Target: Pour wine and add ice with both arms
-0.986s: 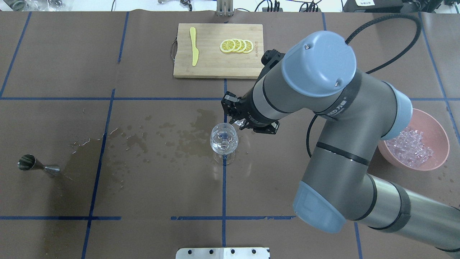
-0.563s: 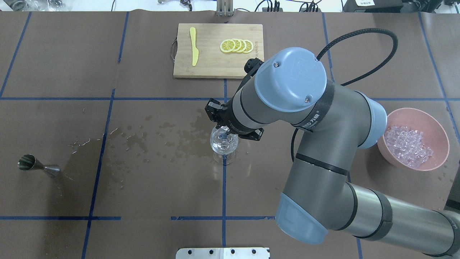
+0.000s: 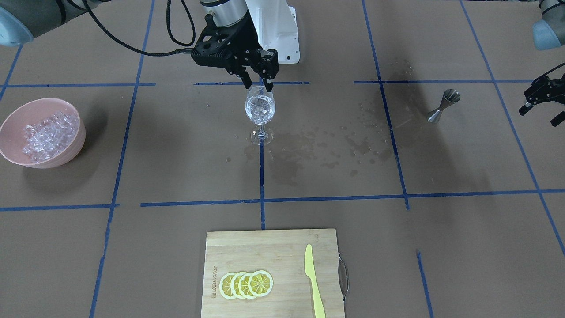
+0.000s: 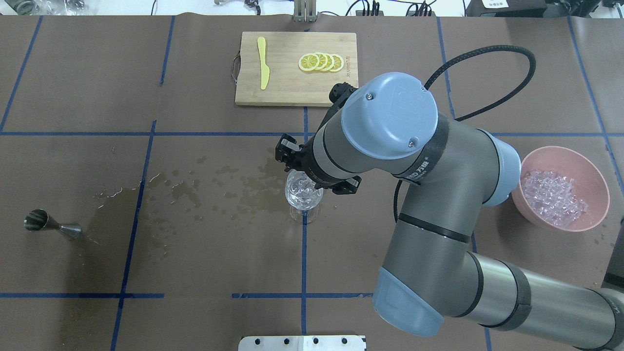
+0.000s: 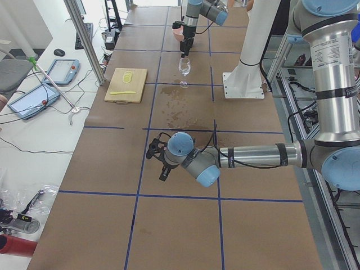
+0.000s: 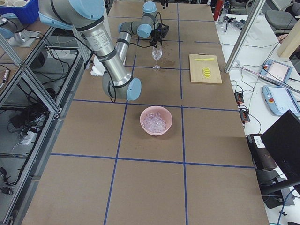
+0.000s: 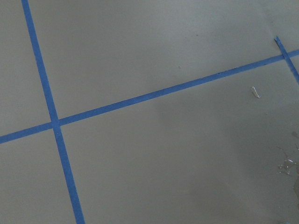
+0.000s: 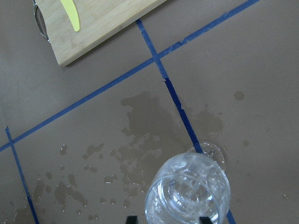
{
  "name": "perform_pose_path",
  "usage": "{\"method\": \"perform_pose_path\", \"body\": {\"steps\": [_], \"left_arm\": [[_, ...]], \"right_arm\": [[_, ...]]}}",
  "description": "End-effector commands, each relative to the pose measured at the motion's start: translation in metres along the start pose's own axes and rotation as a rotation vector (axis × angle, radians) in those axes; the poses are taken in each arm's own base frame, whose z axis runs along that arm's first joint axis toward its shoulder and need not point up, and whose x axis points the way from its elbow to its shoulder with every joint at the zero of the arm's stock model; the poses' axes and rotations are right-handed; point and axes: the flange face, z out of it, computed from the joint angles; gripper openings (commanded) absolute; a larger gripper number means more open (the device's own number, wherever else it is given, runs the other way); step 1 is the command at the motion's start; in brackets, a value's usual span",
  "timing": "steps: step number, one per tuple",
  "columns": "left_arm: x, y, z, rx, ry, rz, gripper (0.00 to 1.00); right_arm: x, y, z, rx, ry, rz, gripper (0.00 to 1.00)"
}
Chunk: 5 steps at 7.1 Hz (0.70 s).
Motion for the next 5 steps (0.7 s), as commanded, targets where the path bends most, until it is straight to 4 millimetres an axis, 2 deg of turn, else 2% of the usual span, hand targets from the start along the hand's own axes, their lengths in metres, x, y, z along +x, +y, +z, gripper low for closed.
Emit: {"method": "perform_pose_path", "body": {"steps": [1, 2, 3, 4, 5], "left_arm": [[-0.015, 0.009, -0.007, -0.029, -0.028, 0.066, 1.0], [-0.026, 0.008, -0.015, -0.047, -0.054, 0.102, 1.0], [-0.035, -0.007, -0.027, -0.065, -0.119, 0.121, 1.0], [-0.044, -0.028, -0.048, -0.088, -0.16, 0.101, 1.0], [-0.058, -0.051, -0.068, -0.123, -0.18, 0.065, 1.0]], "right_arm": [[0.033, -0.013, -0.018, 0.011, -0.005, 0.003, 1.0], [0.061, -0.035, -0.033, 0.03, 0.002, 0.021, 1.0], [0.089, -0.058, -0.046, 0.025, 0.022, -0.022, 1.0], [0.116, -0.088, -0.059, 0.013, 0.049, -0.06, 1.0], [0.135, -0.116, -0.069, 0.01, 0.069, -0.088, 1.0]]}}
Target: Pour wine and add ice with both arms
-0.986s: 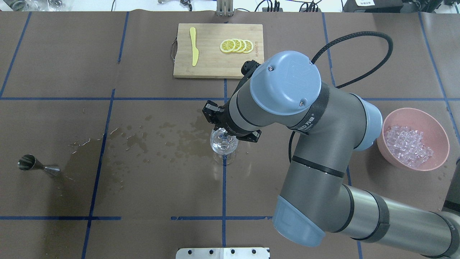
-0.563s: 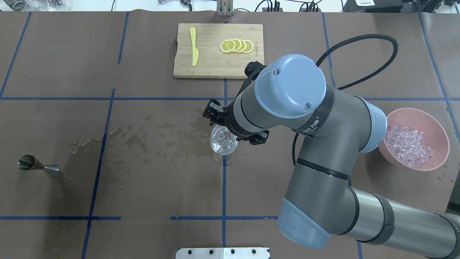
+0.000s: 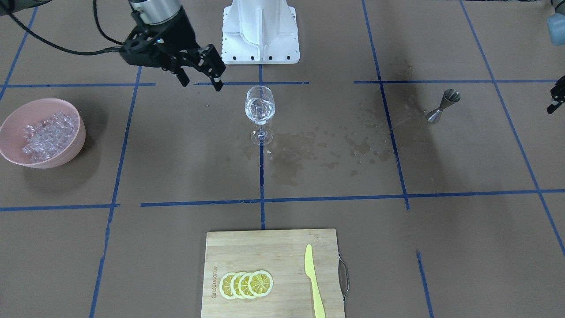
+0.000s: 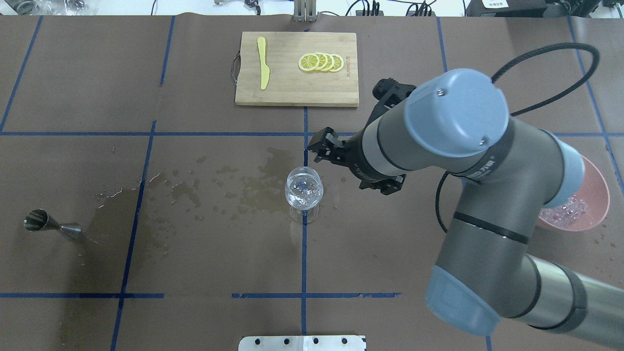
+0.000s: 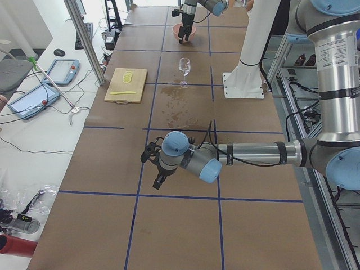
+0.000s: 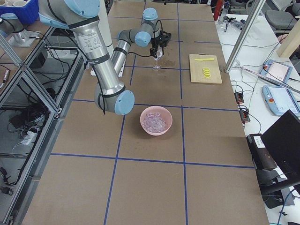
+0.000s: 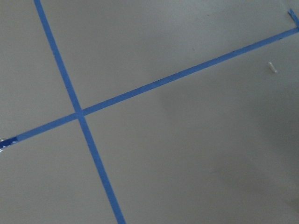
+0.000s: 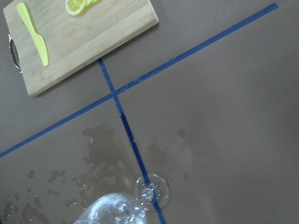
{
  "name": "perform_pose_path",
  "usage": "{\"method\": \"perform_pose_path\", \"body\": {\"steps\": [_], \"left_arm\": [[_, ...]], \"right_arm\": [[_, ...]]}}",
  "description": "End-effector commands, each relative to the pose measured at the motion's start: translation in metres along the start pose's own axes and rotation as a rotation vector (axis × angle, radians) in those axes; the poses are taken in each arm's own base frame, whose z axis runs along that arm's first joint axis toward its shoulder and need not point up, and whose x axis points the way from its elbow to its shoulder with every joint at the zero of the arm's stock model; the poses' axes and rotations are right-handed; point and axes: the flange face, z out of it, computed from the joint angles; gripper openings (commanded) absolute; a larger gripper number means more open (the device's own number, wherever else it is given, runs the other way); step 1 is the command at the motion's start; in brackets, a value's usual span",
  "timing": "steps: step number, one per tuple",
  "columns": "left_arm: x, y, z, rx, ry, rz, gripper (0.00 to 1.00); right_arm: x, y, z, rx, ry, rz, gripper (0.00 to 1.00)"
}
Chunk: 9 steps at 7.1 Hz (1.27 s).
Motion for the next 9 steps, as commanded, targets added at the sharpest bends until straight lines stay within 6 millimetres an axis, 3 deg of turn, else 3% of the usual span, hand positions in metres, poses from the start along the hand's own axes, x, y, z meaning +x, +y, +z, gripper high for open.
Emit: {"method": "perform_pose_path", "body": {"steps": [1, 3, 4, 5, 7, 8, 9], "left_arm": [[-0.037, -0.038, -0.047, -0.075, -0.039, -0.074, 1.0], [-0.042, -0.053, -0.075, -0.112, -0.04, -0.157, 1.0], [-0.037, -0.049, -0.079, -0.103, -0.029, -0.164, 1.0], [-0.037, -0.049, -0.079, -0.103, -0.027, -0.163, 1.0], [-0.036, -0.041, -0.076, -0.104, -0.025, -0.156, 1.0], [-0.037, -0.029, -0.066, -0.122, 0.001, -0.172, 1.0], [-0.033, -0.031, -0.066, -0.107, 0.031, -0.165, 1.0]], "right_arm": [[0.056, -0.063, -0.027, -0.001, 0.042, -0.059, 1.0], [0.134, -0.119, -0.04, 0.012, 0.126, -0.191, 1.0], [0.178, -0.142, -0.047, 0.02, 0.178, -0.264, 1.0], [0.219, -0.166, -0.06, 0.031, 0.226, -0.332, 1.0], [0.273, -0.205, -0.087, -0.02, 0.346, -0.482, 1.0], [0.297, -0.218, -0.093, -0.067, 0.388, -0.557, 1.0], [0.332, -0.227, -0.09, -0.106, 0.41, -0.584, 1.0]]}}
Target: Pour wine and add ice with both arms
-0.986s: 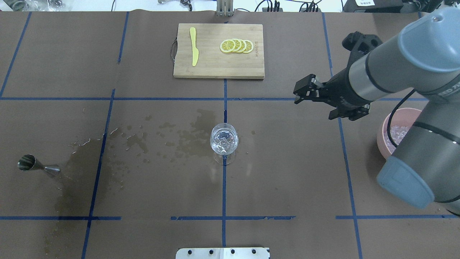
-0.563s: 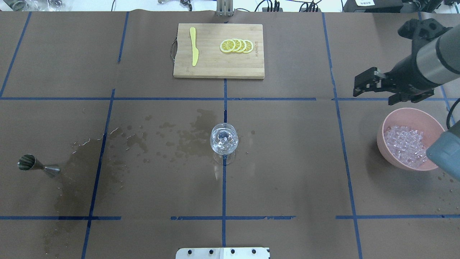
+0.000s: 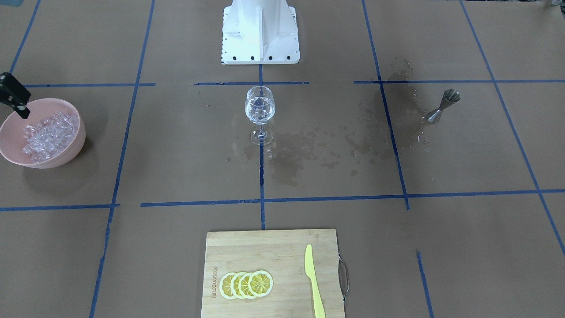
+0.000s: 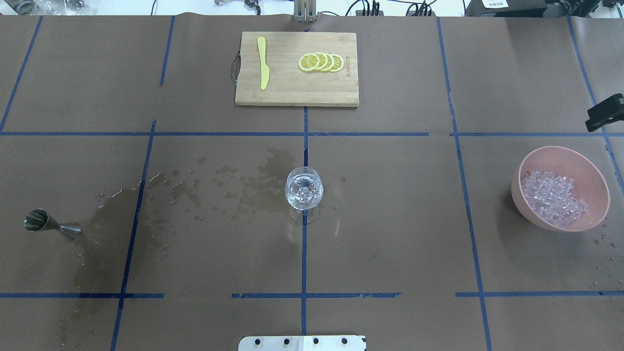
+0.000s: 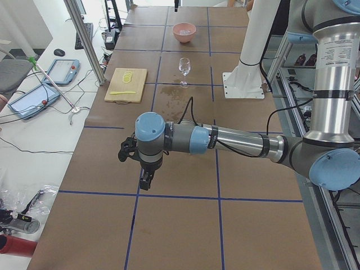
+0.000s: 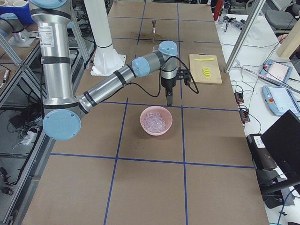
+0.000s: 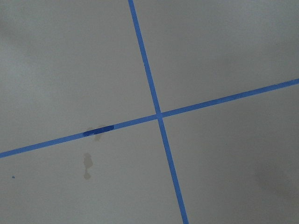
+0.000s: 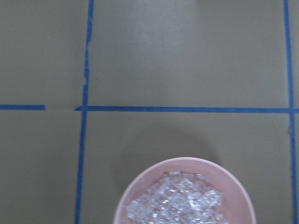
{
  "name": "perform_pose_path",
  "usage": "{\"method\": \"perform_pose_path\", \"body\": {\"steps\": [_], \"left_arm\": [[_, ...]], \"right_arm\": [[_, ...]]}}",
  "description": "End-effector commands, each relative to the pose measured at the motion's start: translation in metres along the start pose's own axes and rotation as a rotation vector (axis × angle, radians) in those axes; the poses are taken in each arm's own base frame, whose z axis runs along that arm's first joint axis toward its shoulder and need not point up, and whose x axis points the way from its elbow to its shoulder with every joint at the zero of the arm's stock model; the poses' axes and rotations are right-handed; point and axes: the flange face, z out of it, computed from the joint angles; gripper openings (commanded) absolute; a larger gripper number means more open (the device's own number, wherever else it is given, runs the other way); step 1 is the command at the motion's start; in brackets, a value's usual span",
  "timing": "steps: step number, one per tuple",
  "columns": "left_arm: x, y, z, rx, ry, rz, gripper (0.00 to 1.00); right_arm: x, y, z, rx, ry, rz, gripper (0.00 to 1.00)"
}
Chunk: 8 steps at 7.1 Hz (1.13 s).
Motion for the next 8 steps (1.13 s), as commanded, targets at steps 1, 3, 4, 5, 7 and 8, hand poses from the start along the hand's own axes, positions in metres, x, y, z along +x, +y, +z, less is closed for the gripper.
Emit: {"method": "perform_pose_path", "body": {"steps": [1, 3, 4, 5, 7, 8], "left_arm": [[0.013, -0.003, -0.006, 0.057, 0.041, 0.054, 1.0], [0.011, 0.003, -0.002, 0.051, 0.03, 0.056, 1.0], [0.015, -0.007, -0.008, 0.063, 0.026, 0.068, 1.0], [0.011, -0.001, -0.005, 0.054, 0.027, 0.055, 1.0], [-0.014, 0.009, 0.029, -0.014, 0.039, -0.009, 1.0], [-0.01, 0.008, 0.032, -0.023, 0.042, -0.006, 1.0]], "right_arm": [[0.051, 0.01, 0.022, -0.08, -0.005, -0.07, 1.0], [0.079, 0.005, 0.023, -0.089, -0.085, -0.065, 1.0], [0.089, 0.005, 0.014, -0.069, -0.089, -0.066, 1.0], [0.091, 0.005, 0.016, -0.073, -0.087, -0.055, 1.0], [0.105, 0.007, 0.036, -0.116, -0.08, -0.021, 1.0], [0.121, 0.006, 0.059, -0.158, -0.077, -0.003, 1.0]]}}
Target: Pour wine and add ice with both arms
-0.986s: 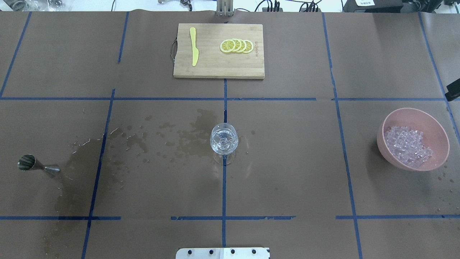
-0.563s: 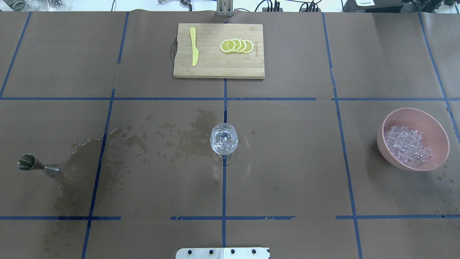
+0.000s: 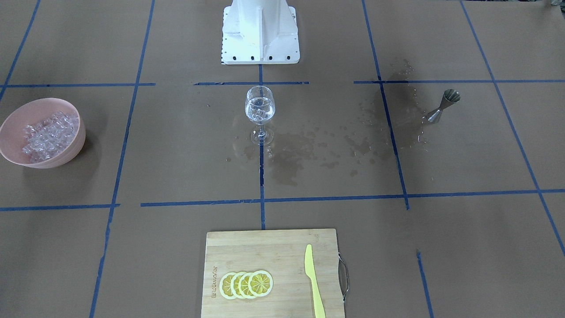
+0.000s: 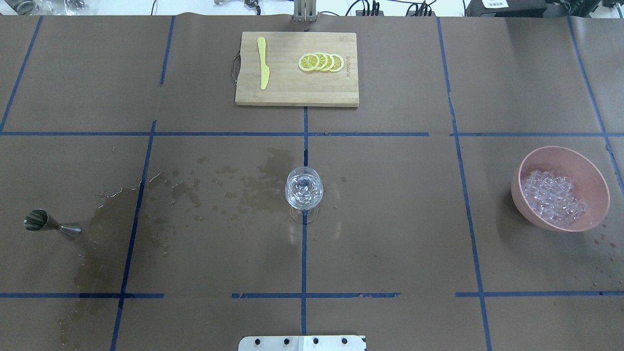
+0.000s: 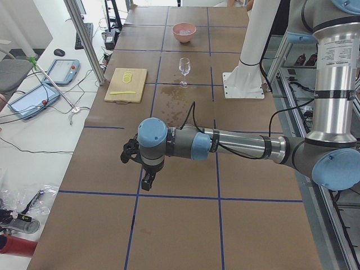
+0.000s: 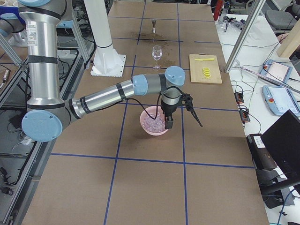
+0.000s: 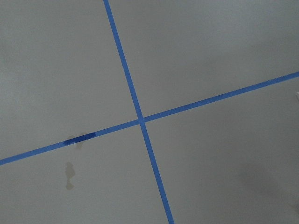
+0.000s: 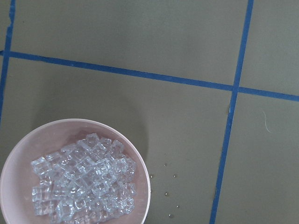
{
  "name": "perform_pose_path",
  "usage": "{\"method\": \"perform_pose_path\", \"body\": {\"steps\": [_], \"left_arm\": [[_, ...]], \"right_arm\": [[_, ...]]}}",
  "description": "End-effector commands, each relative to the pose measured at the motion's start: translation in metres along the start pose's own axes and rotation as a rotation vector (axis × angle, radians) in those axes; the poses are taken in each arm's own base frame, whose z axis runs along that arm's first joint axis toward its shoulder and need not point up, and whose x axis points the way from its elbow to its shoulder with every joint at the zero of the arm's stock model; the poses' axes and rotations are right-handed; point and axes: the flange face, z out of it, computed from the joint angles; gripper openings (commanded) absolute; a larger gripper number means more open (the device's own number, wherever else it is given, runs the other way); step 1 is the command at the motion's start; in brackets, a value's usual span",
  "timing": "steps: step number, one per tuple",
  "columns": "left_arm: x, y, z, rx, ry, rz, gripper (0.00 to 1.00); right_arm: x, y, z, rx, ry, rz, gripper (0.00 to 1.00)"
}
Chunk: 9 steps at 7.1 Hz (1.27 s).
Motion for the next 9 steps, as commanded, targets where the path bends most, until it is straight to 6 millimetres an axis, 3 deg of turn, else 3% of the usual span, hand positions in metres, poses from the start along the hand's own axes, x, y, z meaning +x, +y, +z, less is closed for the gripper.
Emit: {"method": "perform_pose_path", "body": {"steps": [1, 2, 3, 4, 9], "left_arm": [[0.001, -0.001, 0.014, -0.029, 0.008, -0.006, 1.0], [0.002, -0.002, 0.015, -0.031, 0.008, -0.004, 1.0], [0.001, 0.001, 0.017, -0.036, 0.01, -0.008, 1.0], [0.0, 0.002, 0.018, -0.038, 0.01, -0.01, 1.0], [0.005, -0.001, 0.01, -0.022, 0.006, 0.003, 1.0]], "right_arm": [[0.042, -0.009, 0.048, -0.052, 0.002, -0.038, 1.0], [0.069, -0.014, 0.061, -0.037, -0.001, -0.069, 1.0], [0.078, -0.011, 0.062, -0.035, -0.016, -0.069, 1.0], [0.081, -0.011, 0.048, 0.0, -0.094, -0.056, 1.0], [0.079, -0.021, 0.038, 0.019, -0.098, -0.048, 1.0]]}}
